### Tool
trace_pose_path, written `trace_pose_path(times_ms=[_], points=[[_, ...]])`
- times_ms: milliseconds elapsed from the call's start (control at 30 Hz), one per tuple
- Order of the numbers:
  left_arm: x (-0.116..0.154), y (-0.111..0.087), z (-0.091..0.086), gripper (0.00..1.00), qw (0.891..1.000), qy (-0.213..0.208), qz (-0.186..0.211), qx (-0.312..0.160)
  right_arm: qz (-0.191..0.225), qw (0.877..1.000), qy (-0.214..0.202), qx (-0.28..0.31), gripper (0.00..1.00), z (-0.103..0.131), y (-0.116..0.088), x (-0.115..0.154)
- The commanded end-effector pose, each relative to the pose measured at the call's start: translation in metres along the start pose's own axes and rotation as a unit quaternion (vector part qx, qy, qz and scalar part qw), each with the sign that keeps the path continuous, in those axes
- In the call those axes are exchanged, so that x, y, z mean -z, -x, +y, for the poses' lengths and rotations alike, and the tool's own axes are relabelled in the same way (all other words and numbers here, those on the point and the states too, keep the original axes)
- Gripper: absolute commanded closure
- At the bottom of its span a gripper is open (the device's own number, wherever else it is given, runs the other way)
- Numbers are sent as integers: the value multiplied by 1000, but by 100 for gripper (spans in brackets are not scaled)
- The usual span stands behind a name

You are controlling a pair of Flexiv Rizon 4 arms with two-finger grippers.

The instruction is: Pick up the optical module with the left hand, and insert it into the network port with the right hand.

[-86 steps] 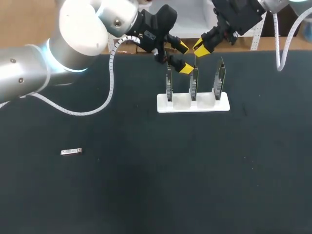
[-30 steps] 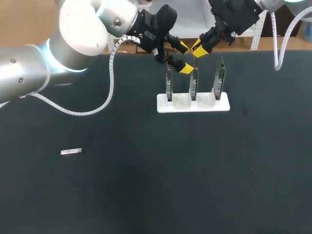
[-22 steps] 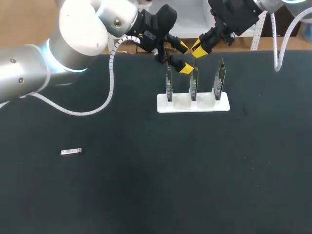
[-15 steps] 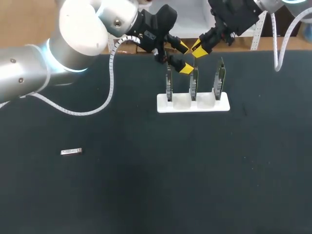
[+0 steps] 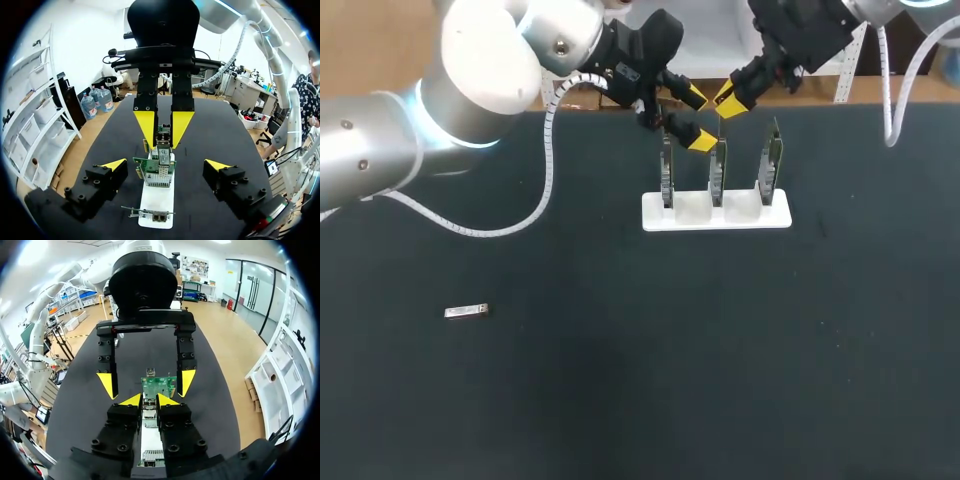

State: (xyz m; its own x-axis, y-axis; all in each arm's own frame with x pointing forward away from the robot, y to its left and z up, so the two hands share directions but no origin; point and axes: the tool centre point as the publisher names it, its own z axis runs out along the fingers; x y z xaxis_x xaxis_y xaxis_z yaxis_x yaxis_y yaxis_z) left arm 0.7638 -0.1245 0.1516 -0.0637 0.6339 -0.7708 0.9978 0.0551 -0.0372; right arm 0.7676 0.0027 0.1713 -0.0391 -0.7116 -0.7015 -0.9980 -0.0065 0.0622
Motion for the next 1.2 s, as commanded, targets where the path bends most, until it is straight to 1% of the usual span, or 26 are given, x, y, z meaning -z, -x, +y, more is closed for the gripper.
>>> trace_pose_path(times_ms=[33, 667, 1200], points=[[0, 1, 2, 0, 1000, -2, 2, 0, -1, 1000, -2, -1, 100, 2, -1, -2], [0, 1, 2, 0, 1000, -2, 2, 0, -2, 1000, -13, -3, 100, 4, -2, -3], [0, 1, 2, 0, 1000, -2, 2, 0, 0, 1000, -13, -9, 100, 3, -9, -5]])
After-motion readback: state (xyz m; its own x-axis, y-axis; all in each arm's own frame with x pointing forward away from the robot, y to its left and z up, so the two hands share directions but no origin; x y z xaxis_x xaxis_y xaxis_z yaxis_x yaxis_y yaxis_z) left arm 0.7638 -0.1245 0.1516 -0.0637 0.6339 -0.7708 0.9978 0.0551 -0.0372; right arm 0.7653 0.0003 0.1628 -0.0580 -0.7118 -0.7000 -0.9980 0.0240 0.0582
